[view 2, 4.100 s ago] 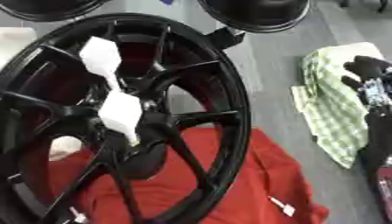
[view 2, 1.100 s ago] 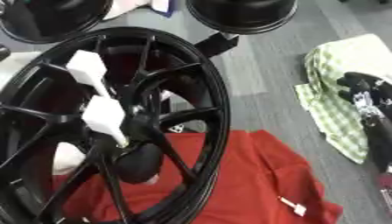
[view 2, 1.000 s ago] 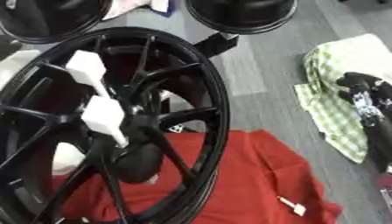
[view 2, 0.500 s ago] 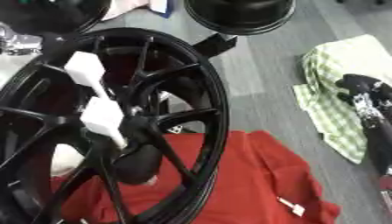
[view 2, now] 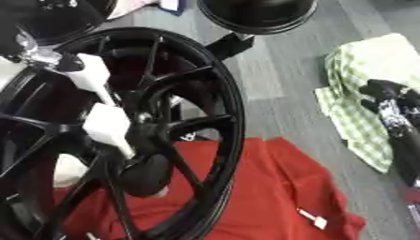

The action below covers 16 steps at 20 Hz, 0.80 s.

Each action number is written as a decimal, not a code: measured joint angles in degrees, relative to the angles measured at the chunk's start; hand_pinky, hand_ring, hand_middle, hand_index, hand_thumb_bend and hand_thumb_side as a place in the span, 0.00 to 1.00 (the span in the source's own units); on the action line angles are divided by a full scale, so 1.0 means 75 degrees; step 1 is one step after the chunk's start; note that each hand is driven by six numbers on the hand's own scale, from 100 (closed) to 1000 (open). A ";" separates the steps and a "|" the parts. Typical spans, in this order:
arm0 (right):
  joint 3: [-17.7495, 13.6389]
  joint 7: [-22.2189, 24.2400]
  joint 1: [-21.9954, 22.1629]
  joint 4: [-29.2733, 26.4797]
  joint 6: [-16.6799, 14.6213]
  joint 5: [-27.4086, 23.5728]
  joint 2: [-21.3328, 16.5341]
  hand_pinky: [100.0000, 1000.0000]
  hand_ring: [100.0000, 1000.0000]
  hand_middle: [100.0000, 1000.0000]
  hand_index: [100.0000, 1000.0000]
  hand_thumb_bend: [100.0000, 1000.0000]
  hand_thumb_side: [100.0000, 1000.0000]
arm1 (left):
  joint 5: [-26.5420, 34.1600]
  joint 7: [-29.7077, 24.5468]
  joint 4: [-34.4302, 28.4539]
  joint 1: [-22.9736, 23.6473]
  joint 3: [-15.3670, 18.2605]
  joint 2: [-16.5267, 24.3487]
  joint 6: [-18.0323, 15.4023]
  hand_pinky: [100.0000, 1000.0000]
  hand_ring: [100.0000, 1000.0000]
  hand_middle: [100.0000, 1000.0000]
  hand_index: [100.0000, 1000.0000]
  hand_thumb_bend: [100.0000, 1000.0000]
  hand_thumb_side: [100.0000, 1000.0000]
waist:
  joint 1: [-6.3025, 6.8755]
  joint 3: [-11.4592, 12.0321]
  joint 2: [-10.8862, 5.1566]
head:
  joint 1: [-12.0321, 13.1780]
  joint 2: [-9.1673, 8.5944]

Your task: Pull the pin out of the wheel hub.

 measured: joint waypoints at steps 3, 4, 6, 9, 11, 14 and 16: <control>0.0002 -0.0004 -0.0036 0.0000 0.0020 -0.0017 0.0043 0.88 0.89 0.66 0.72 0.00 0.50 | -0.0143 -0.0037 0.0102 0.0000 -0.0059 -0.0057 -0.0054 0.88 0.89 0.87 0.94 0.42 0.51 | 0.0008 -0.0031 0.0037 | 0.0034 -0.0001; 0.0002 -0.0006 -0.0049 0.0000 0.0030 -0.0019 0.0046 0.88 0.89 0.66 0.72 0.00 0.50 | -0.0189 -0.0045 0.0143 0.0001 -0.0084 -0.0081 -0.0072 0.88 0.90 0.87 0.94 0.42 0.50 | 0.0008 -0.0041 0.0042 | 0.0050 -0.0002; 0.0002 -0.0003 -0.0064 0.0000 0.0043 -0.0027 0.0050 0.88 0.89 0.66 0.72 0.00 0.50 | -0.0283 -0.0049 0.0219 0.0005 -0.0131 -0.0122 -0.0127 0.88 0.90 0.87 0.95 0.43 0.50 | 0.0010 -0.0059 0.0048 | 0.0067 -0.0004; 0.0002 -0.0006 -0.0068 0.0000 0.0071 -0.0037 0.0099 0.88 0.89 0.66 0.72 0.00 0.50 | -0.0398 -0.0054 0.0332 0.0018 -0.0178 -0.0176 -0.0212 0.88 0.91 0.88 0.95 0.44 0.48 | 0.0013 -0.0082 0.0092 | 0.0088 -0.0005; 0.0002 -0.0014 -0.0073 0.0000 0.0089 -0.0038 0.0114 0.88 0.89 0.66 0.72 0.00 0.50 | -0.0491 -0.0054 0.0395 0.0026 -0.0198 -0.0185 -0.0270 0.89 0.91 0.88 0.95 0.44 0.47 | 0.0018 -0.0094 0.0107 | 0.0106 -0.0027; 0.0002 -0.0010 -0.0114 0.0000 0.0103 -0.0038 0.0130 0.88 0.89 0.66 0.72 0.00 0.50 | -0.0634 -0.0056 0.0498 0.0079 -0.0220 -0.0218 -0.0357 0.89 0.91 0.89 0.95 0.44 0.47 | 0.0027 -0.0115 0.0133 | 0.0129 -0.0068; 0.0002 -0.0007 -0.0130 0.0000 0.0112 -0.0039 0.0166 0.88 0.89 0.66 0.72 0.00 0.50 | -0.0708 -0.0055 0.0565 0.0090 -0.0222 -0.0254 -0.0415 0.88 0.91 0.88 0.95 0.44 0.46 | 0.0028 -0.0128 0.0143 | 0.0130 -0.0072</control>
